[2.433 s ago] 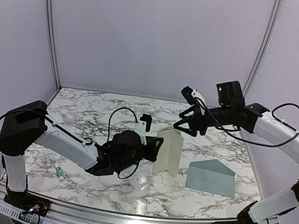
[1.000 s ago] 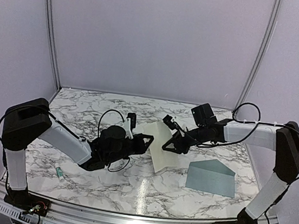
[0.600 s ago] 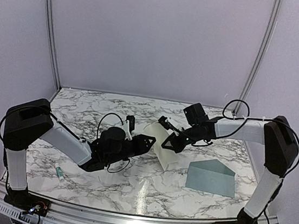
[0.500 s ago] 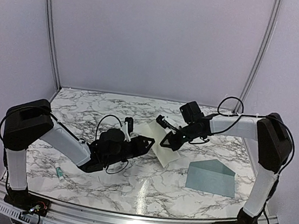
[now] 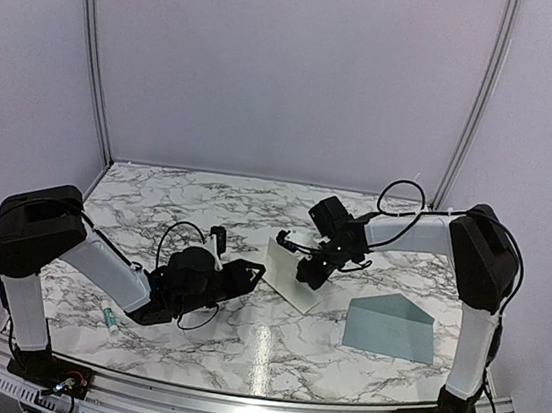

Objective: Place the letter into the envelope and seal it

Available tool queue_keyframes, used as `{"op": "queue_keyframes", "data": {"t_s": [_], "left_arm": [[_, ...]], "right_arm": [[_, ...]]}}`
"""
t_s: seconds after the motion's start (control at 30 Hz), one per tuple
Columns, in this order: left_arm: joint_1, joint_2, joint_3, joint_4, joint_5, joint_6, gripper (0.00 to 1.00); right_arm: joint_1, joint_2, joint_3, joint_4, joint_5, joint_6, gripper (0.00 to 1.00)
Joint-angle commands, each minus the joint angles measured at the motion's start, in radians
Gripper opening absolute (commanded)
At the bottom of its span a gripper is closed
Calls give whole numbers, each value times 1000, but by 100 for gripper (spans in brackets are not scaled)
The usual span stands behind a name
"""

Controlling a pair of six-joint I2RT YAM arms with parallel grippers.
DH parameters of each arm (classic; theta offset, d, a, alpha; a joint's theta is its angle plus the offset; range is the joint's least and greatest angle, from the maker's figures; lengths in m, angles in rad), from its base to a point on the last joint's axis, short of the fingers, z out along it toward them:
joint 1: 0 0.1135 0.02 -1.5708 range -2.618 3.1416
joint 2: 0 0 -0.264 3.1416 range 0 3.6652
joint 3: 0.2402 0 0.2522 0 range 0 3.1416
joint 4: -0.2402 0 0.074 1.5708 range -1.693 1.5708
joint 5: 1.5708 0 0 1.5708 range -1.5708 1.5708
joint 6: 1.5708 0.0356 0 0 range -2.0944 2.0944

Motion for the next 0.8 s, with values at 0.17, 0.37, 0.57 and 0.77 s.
{"op": "queue_keyframes", "data": {"t_s": [0.17,0.37,0.57,0.77], "left_arm": [[6,-64,-33,-2,-41,14,45],[0,-97,-74,-2,-94,41,49],[-5,-116,-125,-1,-158,101,54],[-5,-87,-109,11,-136,143,54]], "right_arm": [[34,-30,12,-3,157,-41,0],[13,-95,37,-43,29,-21,0],[-84,-197,58,-78,-260,-11,0],[-121,-303,42,-75,-413,-16,0]]}}
